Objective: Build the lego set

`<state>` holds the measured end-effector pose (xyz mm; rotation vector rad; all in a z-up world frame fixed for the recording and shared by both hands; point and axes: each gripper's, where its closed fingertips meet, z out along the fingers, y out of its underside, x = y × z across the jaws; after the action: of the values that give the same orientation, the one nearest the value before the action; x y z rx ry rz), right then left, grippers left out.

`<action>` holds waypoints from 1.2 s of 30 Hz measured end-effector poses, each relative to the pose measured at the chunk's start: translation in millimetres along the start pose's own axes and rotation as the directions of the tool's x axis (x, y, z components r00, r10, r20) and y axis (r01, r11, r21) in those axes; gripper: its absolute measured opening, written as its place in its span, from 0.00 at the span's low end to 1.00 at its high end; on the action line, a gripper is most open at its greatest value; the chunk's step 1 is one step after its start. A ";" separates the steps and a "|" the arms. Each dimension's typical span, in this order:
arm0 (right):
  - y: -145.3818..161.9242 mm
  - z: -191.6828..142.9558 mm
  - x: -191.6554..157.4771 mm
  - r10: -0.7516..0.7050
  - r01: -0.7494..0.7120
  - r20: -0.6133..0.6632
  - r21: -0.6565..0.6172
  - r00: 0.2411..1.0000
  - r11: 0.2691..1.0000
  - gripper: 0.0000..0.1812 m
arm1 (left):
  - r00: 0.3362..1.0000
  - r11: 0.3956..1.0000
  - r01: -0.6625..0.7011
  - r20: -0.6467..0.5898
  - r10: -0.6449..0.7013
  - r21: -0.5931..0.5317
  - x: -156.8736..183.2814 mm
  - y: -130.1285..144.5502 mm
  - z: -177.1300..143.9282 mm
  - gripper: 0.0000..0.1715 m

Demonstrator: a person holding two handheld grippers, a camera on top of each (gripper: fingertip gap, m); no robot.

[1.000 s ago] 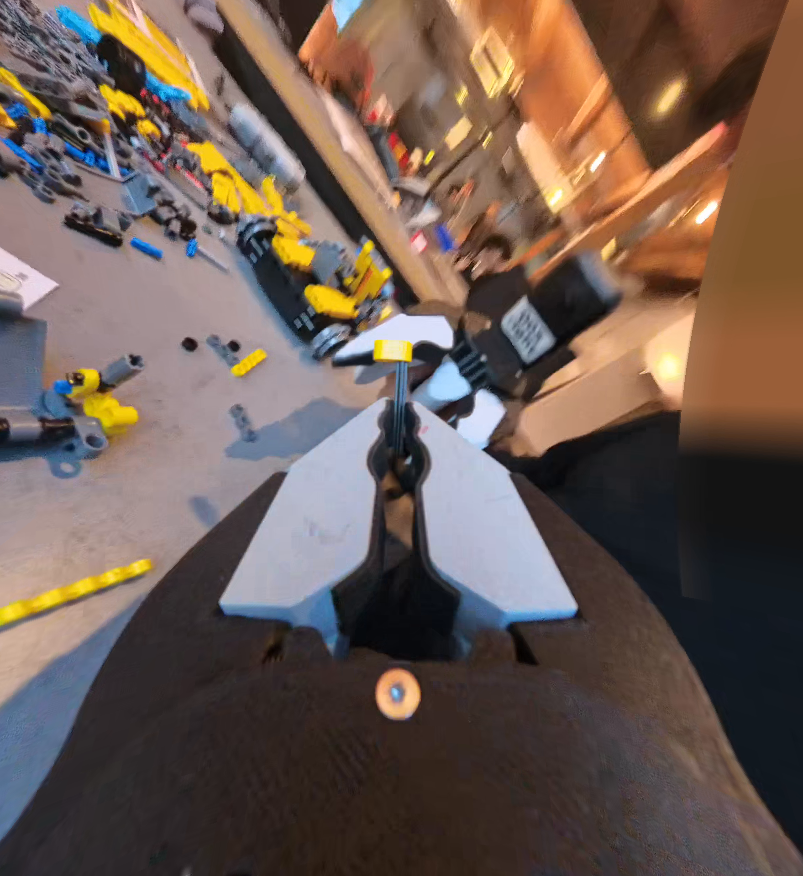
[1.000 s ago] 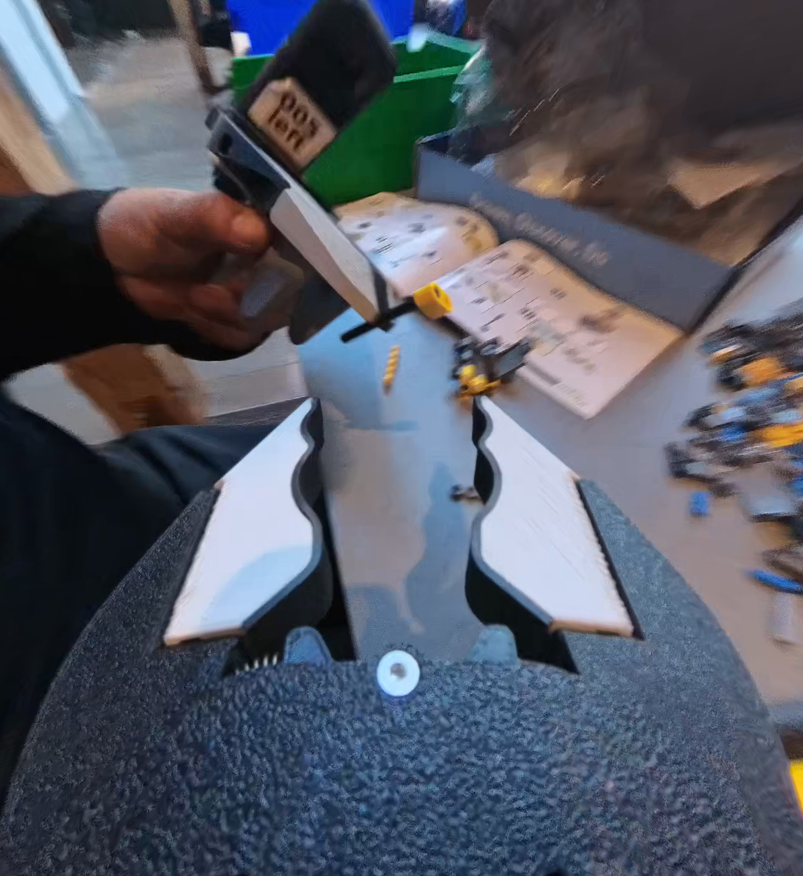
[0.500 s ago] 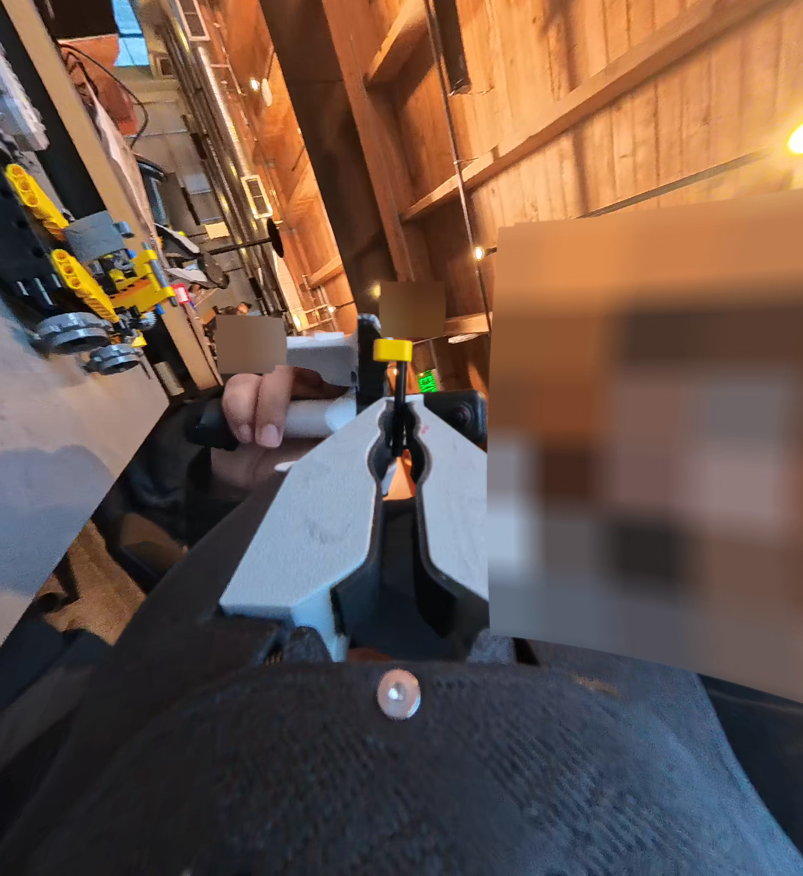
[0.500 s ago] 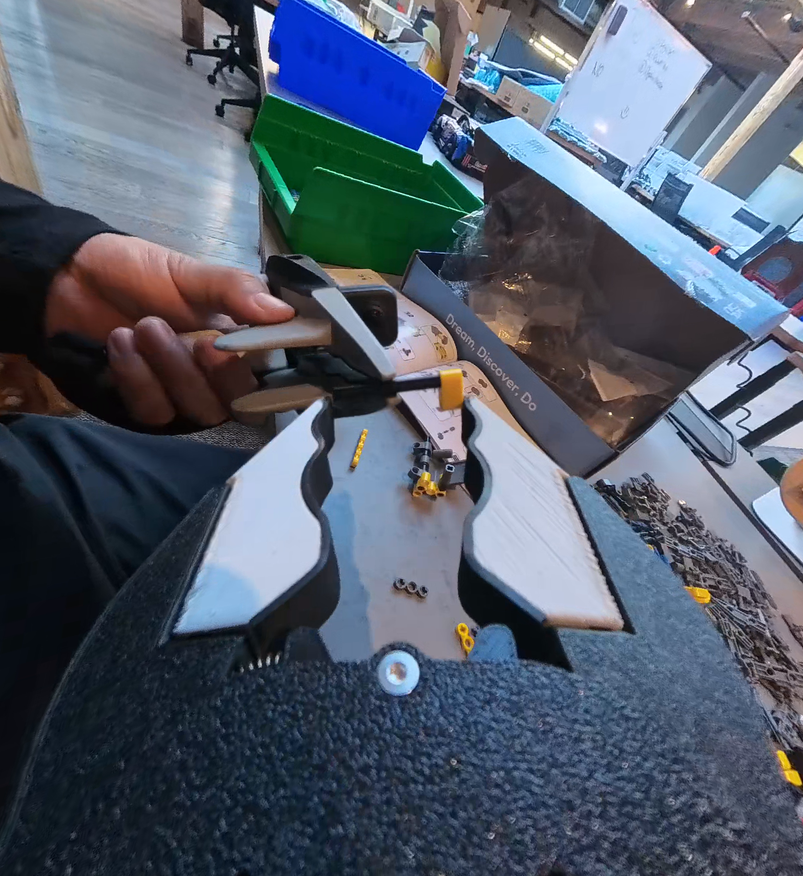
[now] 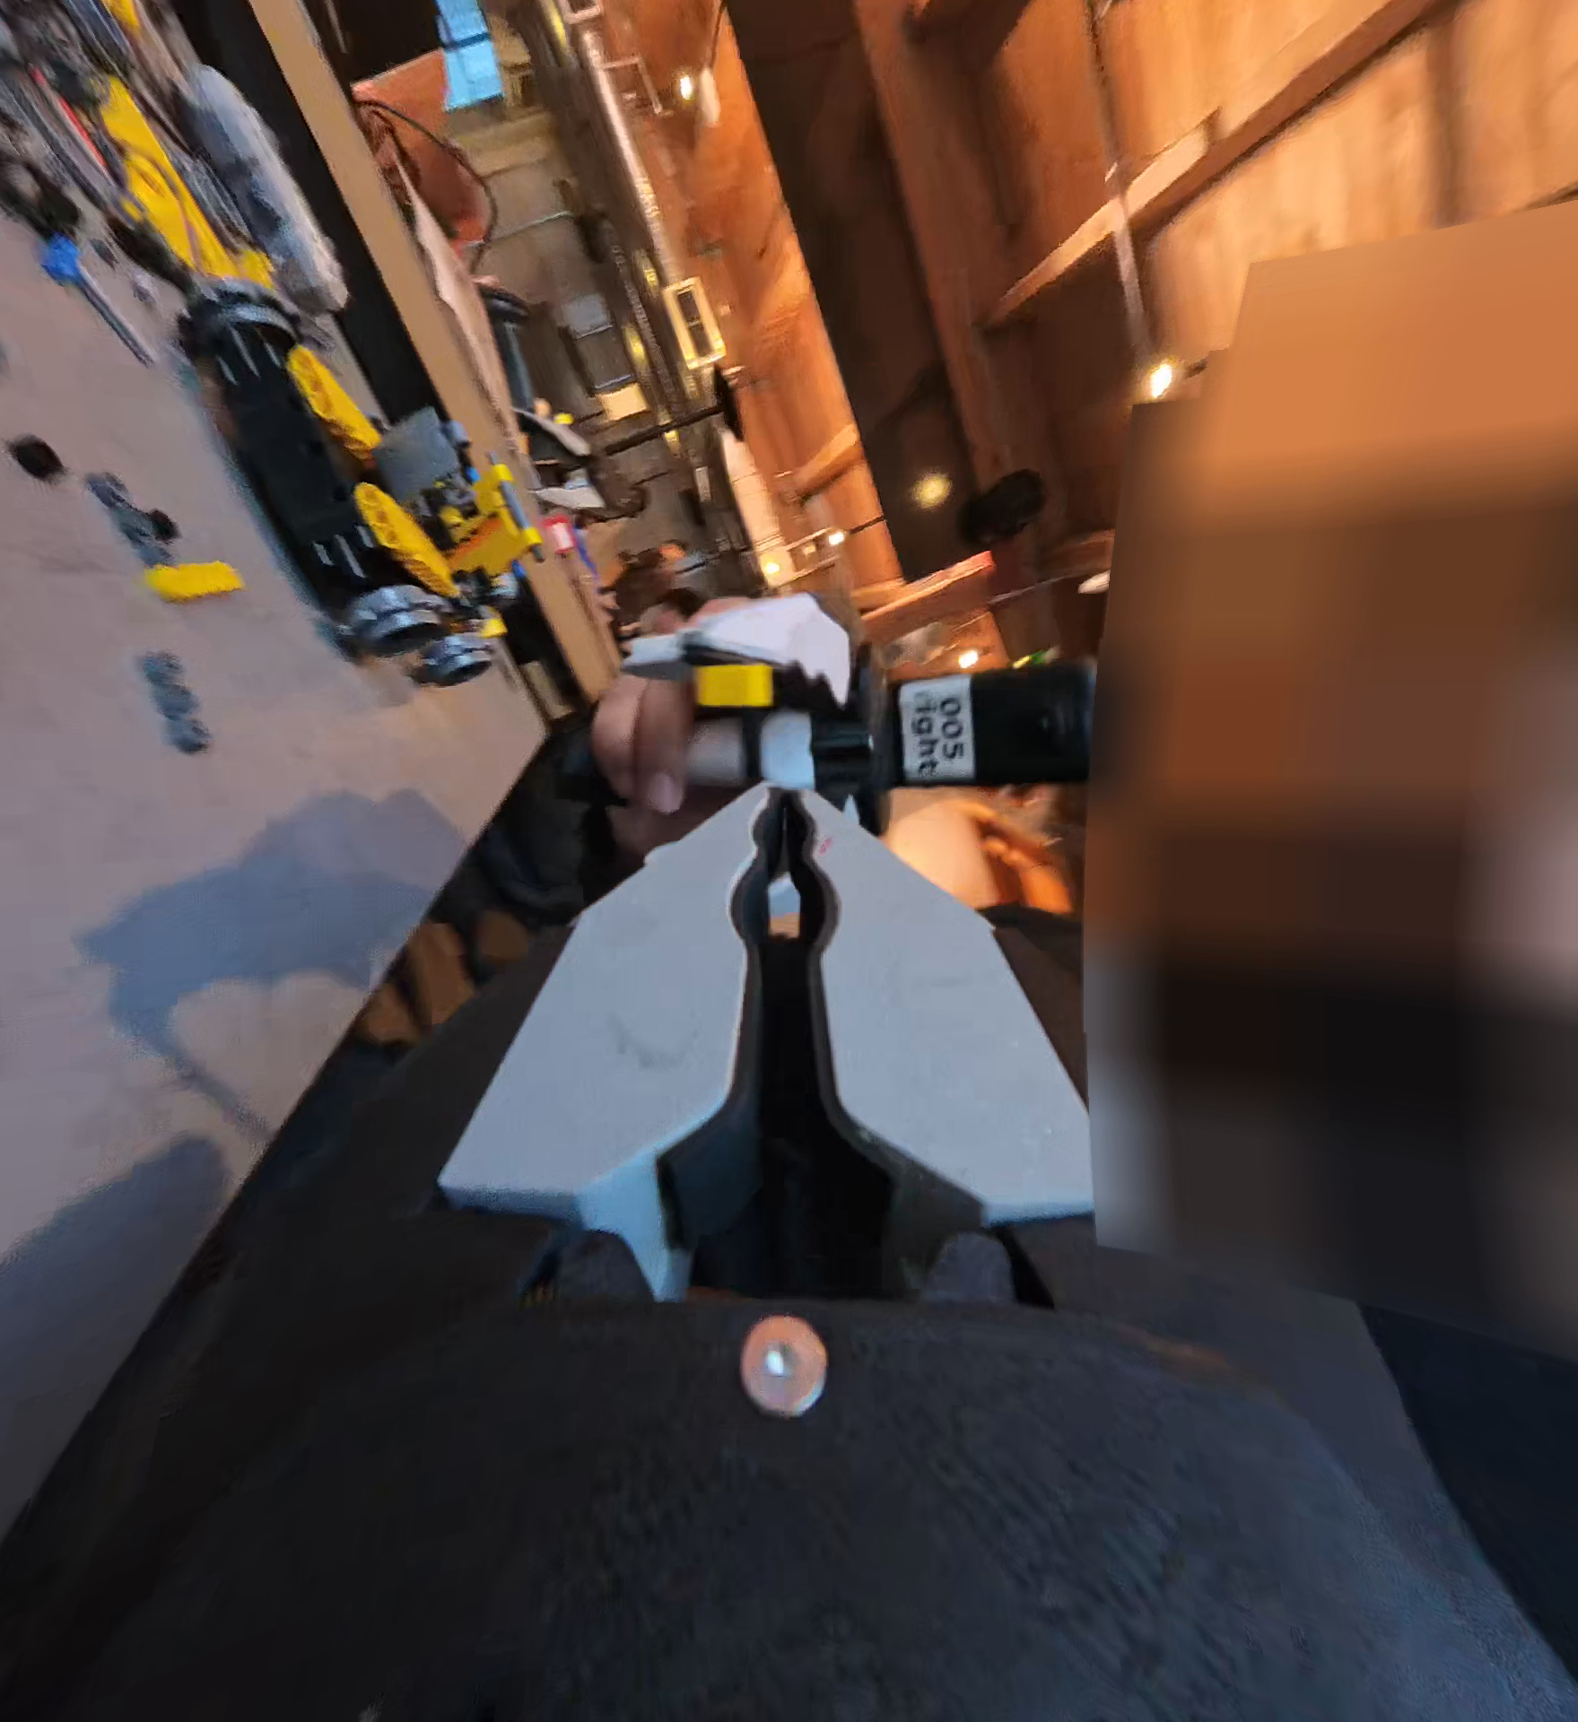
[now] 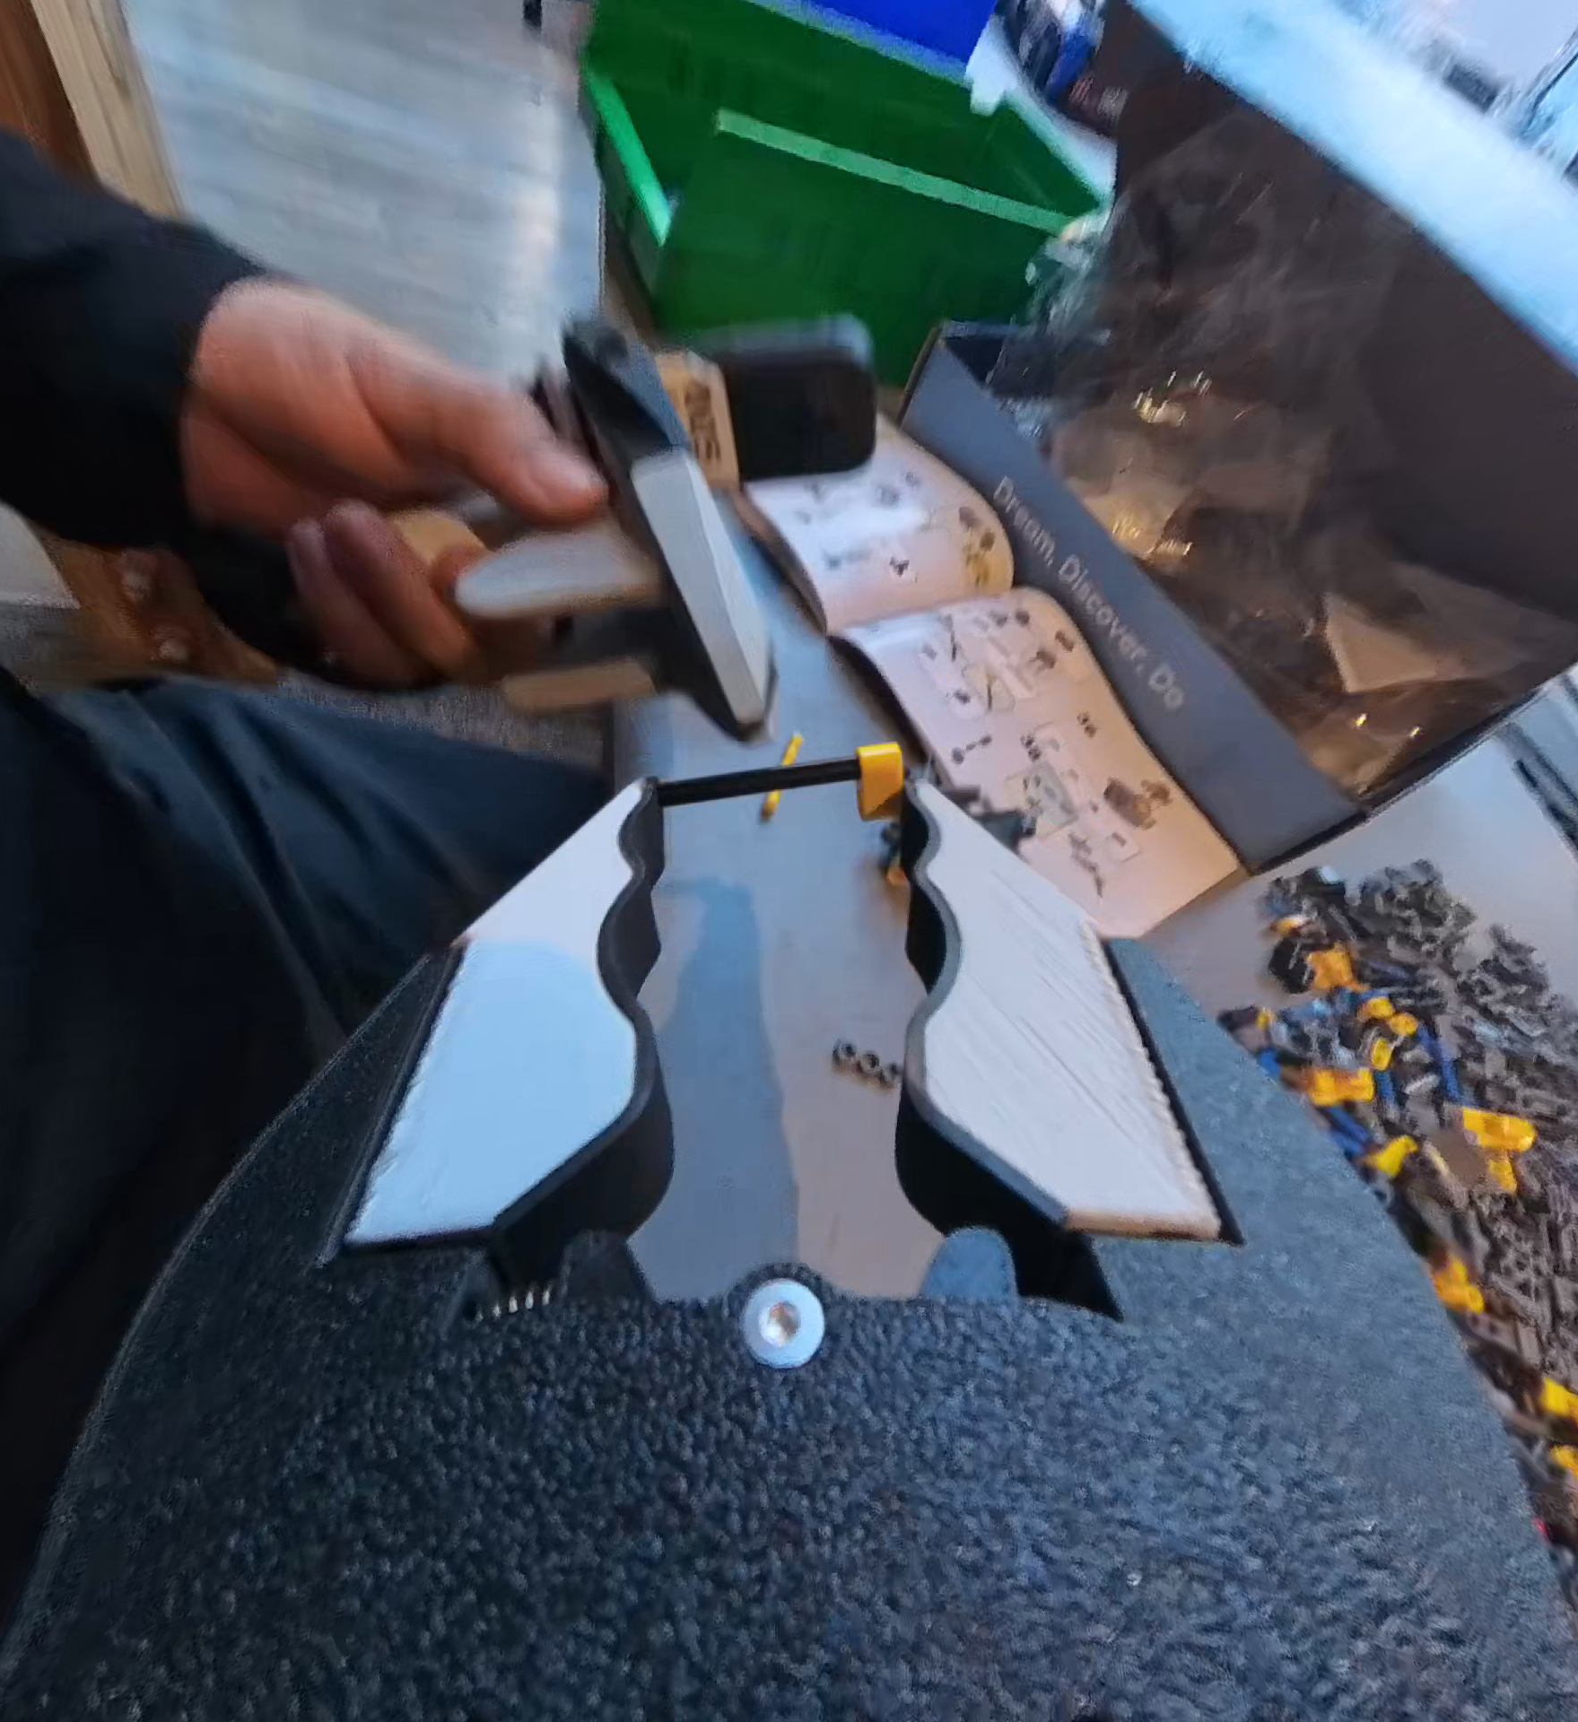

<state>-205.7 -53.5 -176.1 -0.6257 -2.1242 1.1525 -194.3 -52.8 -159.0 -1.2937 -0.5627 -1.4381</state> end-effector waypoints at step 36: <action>82.4 52.6 -18.0 0.137 -0.019 0.300 -0.364 0.944 0.931 0.31 | 0.422 0.325 -0.347 0.163 0.892 -0.880 -111.3 -13.4 -58.4 0.02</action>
<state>-222.5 -53.2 -274.1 -0.7304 -2.6465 0.9653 -247.7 -55.8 -273.5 -2.3839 0.2981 -0.3513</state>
